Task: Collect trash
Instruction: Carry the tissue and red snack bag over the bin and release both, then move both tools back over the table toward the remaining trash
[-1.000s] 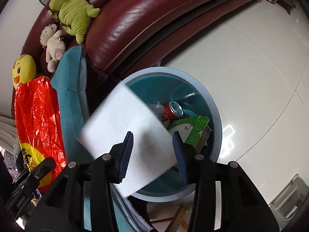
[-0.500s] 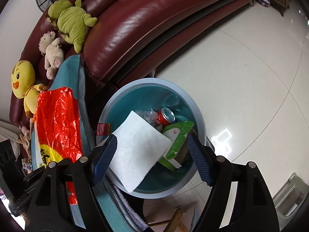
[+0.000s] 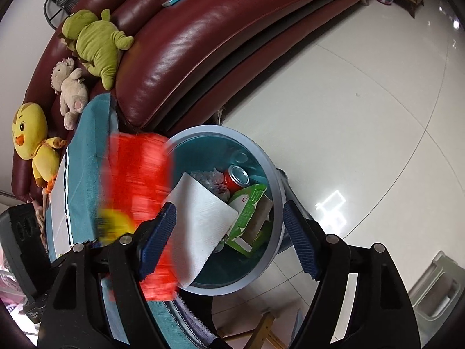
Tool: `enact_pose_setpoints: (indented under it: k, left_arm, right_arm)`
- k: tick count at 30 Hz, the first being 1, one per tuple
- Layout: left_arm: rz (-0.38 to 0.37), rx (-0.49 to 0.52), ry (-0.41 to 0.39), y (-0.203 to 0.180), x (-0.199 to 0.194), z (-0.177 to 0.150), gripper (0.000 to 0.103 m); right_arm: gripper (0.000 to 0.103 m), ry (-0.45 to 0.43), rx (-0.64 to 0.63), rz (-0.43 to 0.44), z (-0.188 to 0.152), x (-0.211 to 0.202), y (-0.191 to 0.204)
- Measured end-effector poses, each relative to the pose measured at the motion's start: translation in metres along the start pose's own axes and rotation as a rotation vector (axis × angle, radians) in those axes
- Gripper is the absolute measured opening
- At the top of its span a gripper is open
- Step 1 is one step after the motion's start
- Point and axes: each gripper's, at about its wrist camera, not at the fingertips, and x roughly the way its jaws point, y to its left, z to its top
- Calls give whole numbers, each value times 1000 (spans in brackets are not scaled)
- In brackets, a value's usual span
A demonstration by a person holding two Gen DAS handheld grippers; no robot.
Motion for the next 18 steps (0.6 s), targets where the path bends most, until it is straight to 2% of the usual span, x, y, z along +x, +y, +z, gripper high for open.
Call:
enact_pose_setpoints:
  k: [1, 9, 18]
  left_arm:
    - [8, -8, -7, 2, -1, -1, 83]
    - [49, -17, -10, 14, -13, -15, 91]
    - [100, -14, -44, 19, -44, -30, 95]
  right_arm:
    - [72, 0, 1, -1, 0, 0, 0]
    - [76, 20, 10, -6, -4, 4, 4]
    - [77, 42, -23, -10, -15, 0, 29]
